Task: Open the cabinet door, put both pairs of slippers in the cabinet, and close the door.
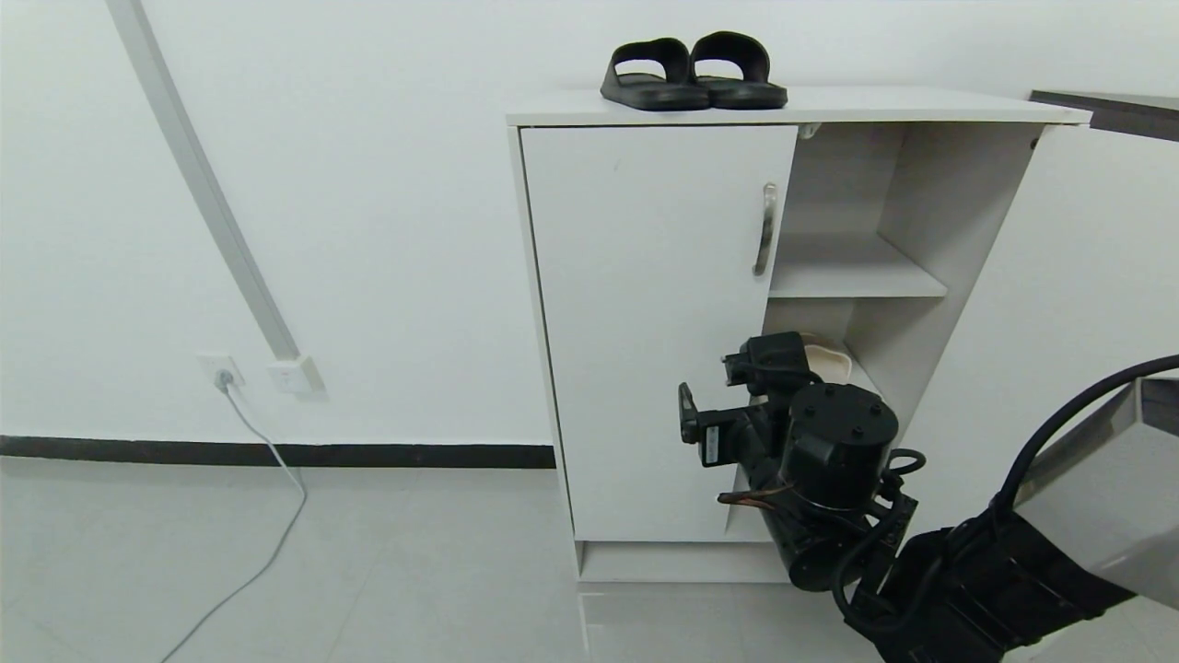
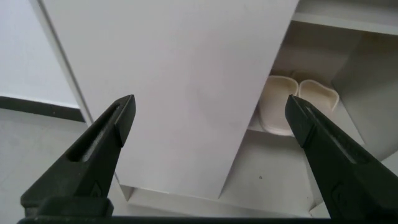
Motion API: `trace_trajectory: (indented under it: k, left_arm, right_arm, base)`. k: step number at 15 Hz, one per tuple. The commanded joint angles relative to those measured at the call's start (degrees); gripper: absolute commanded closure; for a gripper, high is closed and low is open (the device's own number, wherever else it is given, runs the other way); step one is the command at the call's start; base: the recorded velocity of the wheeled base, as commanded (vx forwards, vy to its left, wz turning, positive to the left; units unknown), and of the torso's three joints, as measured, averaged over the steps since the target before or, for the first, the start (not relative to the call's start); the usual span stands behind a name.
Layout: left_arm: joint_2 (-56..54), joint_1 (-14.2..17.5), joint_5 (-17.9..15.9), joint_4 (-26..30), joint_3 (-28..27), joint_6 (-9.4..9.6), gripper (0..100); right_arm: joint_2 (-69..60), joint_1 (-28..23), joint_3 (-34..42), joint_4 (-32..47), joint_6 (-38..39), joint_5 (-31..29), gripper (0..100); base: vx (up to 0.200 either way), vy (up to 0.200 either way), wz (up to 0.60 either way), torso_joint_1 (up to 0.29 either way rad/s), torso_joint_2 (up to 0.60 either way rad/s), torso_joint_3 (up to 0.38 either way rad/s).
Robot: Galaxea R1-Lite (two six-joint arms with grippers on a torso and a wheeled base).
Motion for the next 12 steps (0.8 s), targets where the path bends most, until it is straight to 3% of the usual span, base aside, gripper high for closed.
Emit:
trace_trajectory:
  k: [1,6,9,12]
  left_arm:
    - [0.0,0.0,0.0,0.0,0.0,0.04,100]
    - [0.0,0.0,0.0,0.0,0.0,0.04,100]
    - [0.0,0.0,0.0,0.0,0.0,0.04,100]
    - [0.0,0.0,0.0,0.0,0.0,0.04,100]
  right_arm:
    - [0.3,0.1,0.1,0.0,0.0,0.0,0]
    - [1.0,-0.4,-0.2,0.0,0.0,0.1,0]
    - [1.0,-0.4,0.5,-1.0,0.0,0.0,0]
    - [1.0,-0.4,0.4,-1.1,-0.1,0.0,0]
  base:
    - [0.0,0.0,0.0,0.0,0.0,0.0]
    - [0.0,0.0,0.0,0.001,-0.04,-0.04]
    - [0.0,0.0,0.0,0.025,-0.23,-0.333]
    - [0.0,0.0,0.0,0.063,-0.54,-0.359]
